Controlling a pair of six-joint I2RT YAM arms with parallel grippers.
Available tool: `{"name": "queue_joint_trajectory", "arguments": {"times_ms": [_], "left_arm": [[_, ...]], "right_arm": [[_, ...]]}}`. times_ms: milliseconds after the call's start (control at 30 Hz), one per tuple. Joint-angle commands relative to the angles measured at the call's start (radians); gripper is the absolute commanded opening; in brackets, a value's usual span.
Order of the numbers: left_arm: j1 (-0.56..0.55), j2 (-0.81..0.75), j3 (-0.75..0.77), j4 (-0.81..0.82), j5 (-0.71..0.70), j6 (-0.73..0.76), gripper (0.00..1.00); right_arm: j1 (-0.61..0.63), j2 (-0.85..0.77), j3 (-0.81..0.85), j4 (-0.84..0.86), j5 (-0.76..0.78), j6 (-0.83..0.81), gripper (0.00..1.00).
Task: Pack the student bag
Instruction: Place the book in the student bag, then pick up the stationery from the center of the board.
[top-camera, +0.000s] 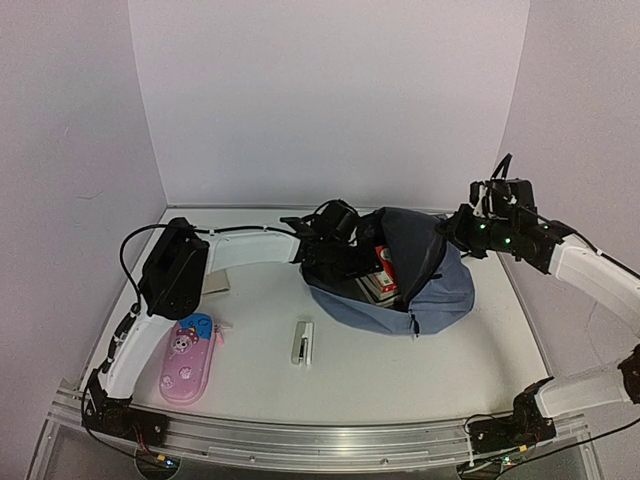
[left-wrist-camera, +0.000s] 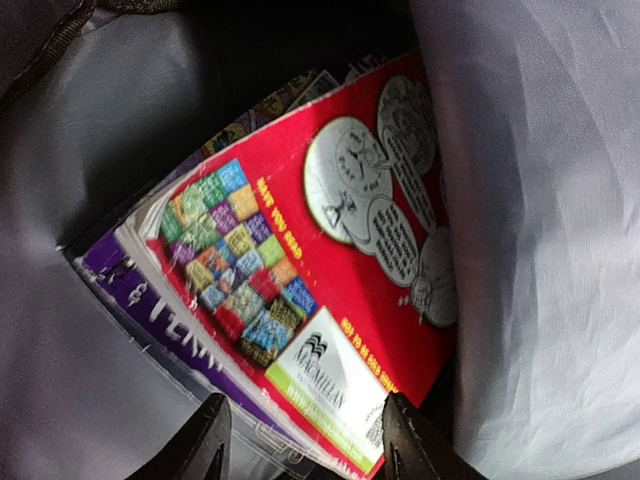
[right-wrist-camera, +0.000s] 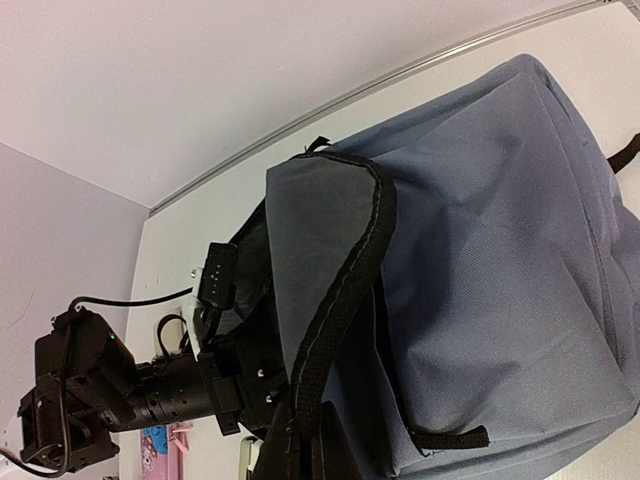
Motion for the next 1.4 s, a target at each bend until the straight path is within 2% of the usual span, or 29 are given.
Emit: {"name": "queue_joint_trajectory", "arguments": {"times_ms": [0, 100, 267, 433, 600, 667, 733, 833, 900, 1000, 1167, 1367], "left_arm": [[0.0, -0.161, -0.033, -0.034, -0.049, 0.063, 0.58], [0.001, -0.263, -0.102, -0.032, -0.075, 0.092, 0.67], [0.042, -0.44, -0.278, -0.072, -0.12, 0.135, 0.71], [0.13, -0.671, -0.546, -0.079, -0.125, 0.122, 0.74], [0.26, -0.839, -0.736, -0.211, -0.135, 0.117, 0.8], [0.306, -0.896, -0.816, -0.226, -0.126, 0.104, 0.81], [0.333, -0.952, -0.883, -0.228, -0.127, 0.093, 0.83], [0.369, -1.018, -0.955, -0.233, -0.123, 0.089, 0.85], [0.396, -1.051, -1.0, -0.244, -0.112, 0.079, 0.87], [0.427, -1.096, -1.042, -0.297, -0.132, 0.064, 0.87], [0.44, -1.162, -1.09, -0.397, -0.218, 0.041, 0.92], [0.48, -1.264, -1.208, -0.435, -0.239, -0.045, 0.94]], "right_arm": [[-0.003, -0.058, -0.011, 0.041, 0.069, 0.007, 0.0], [-0.002, -0.052, -0.023, 0.046, 0.104, -0.004, 0.02], [-0.002, 0.029, -0.055, 0.115, 0.066, -0.007, 0.0], [-0.02, 0.131, -0.069, 0.129, 0.115, -0.034, 0.01], [-0.05, 0.2, -0.077, 0.133, 0.13, -0.045, 0.0], [-0.057, 0.207, -0.079, 0.135, 0.139, -0.045, 0.03], [-0.063, 0.204, -0.082, 0.134, 0.146, -0.046, 0.13], [-0.072, 0.183, -0.084, 0.132, 0.145, -0.046, 0.38], [-0.074, 0.15, -0.086, 0.131, 0.132, -0.053, 0.59], [-0.075, 0.09, -0.082, 0.13, 0.073, -0.086, 0.76], [-0.075, -0.071, -0.075, 0.14, -0.033, -0.139, 0.97], [-0.07, -0.17, -0.031, 0.134, -0.169, -0.108, 0.98]]}}
